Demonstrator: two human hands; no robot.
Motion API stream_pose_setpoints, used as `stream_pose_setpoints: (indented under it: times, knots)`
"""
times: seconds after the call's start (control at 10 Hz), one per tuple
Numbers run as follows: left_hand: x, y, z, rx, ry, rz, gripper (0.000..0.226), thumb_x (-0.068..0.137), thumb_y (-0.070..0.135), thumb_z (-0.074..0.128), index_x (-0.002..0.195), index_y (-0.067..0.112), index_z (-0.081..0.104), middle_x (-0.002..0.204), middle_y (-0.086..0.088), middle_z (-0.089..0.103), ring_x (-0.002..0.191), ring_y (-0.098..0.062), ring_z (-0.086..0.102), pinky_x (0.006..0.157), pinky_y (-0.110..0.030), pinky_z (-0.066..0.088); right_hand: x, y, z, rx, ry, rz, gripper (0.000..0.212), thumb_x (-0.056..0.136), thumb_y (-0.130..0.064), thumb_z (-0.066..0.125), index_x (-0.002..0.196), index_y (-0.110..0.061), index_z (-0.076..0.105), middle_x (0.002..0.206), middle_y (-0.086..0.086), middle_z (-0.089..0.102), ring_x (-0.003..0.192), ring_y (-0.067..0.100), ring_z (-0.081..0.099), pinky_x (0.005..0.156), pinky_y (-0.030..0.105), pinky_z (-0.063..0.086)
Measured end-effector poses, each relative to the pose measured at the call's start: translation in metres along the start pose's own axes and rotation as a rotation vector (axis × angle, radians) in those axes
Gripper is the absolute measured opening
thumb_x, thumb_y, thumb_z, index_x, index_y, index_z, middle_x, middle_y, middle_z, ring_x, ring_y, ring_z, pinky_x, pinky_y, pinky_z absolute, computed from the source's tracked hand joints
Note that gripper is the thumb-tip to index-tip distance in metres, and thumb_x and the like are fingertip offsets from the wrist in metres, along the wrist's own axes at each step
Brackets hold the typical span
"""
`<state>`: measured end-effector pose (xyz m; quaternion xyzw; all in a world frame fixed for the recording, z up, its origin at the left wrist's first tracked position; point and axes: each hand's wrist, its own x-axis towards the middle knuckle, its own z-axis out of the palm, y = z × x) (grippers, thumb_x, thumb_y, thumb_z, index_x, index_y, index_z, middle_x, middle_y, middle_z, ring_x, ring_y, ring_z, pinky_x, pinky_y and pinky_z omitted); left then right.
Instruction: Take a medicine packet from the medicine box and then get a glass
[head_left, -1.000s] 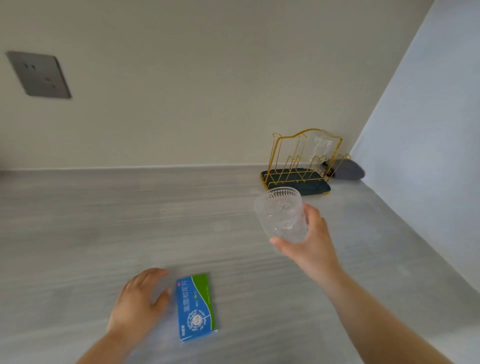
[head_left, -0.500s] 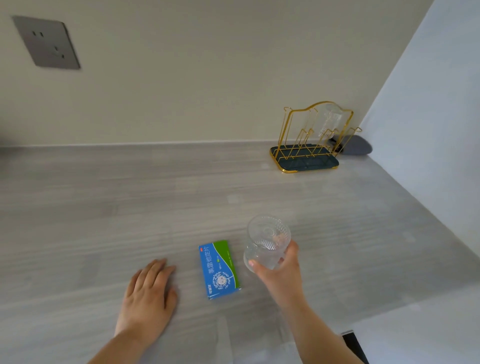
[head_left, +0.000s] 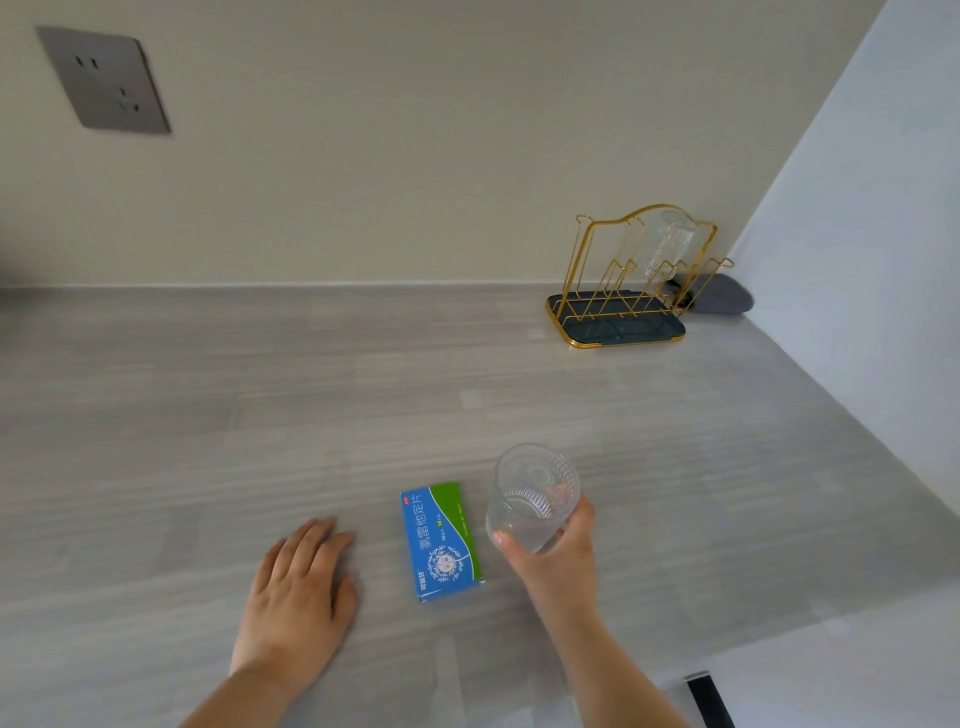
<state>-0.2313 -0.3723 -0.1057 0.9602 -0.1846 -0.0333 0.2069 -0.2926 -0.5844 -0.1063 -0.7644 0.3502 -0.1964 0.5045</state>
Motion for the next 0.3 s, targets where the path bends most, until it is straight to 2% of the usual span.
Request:
stream_pose_setpoints:
  times: [0.1, 0.2, 0.3]
  knots:
    - [-0.001, 0.0013, 0.0003, 0.0, 0.0, 0.001, 0.058, 0.069, 0.036, 0.027, 0.098, 0.003, 0.065, 0.11, -0.021, 0.066, 0.105, -0.04, 0.059, 0.093, -0.053, 0.04, -0.0014, 0.0036, 0.0014, -0.009, 0.021, 0.008, 0.075, 0.054, -0.016, 0.085, 0.114, -0.022, 0.04, 0.102, -0.007, 0.05, 0.093, 0.013, 0.051, 0.083, 0.022, 0.039]
    - [0.0001, -0.0001, 0.0004, 0.001, -0.001, 0.009, 0.062, 0.069, 0.038, 0.024, 0.102, 0.004, 0.064, 0.115, -0.02, 0.064, 0.111, -0.038, 0.056, 0.098, -0.051, 0.037, -0.0023, 0.0065, 0.0029, -0.015, -0.001, 0.008, 0.08, 0.055, -0.018, 0.084, 0.121, -0.017, 0.039, 0.108, -0.005, 0.051, 0.098, 0.014, 0.051, 0.085, 0.024, 0.039]
    - [-0.0036, -0.0035, 0.0011, -0.019, -0.016, 0.005, 0.073, 0.067, 0.045, 0.016, 0.112, 0.007, 0.058, 0.128, -0.016, 0.055, 0.124, -0.033, 0.046, 0.108, -0.043, 0.026, -0.0075, 0.0065, -0.0011, -0.02, 0.0, 0.005, 0.083, 0.057, -0.015, 0.083, 0.127, -0.016, 0.038, 0.117, -0.001, 0.053, 0.111, 0.018, 0.052, 0.093, 0.026, 0.04]
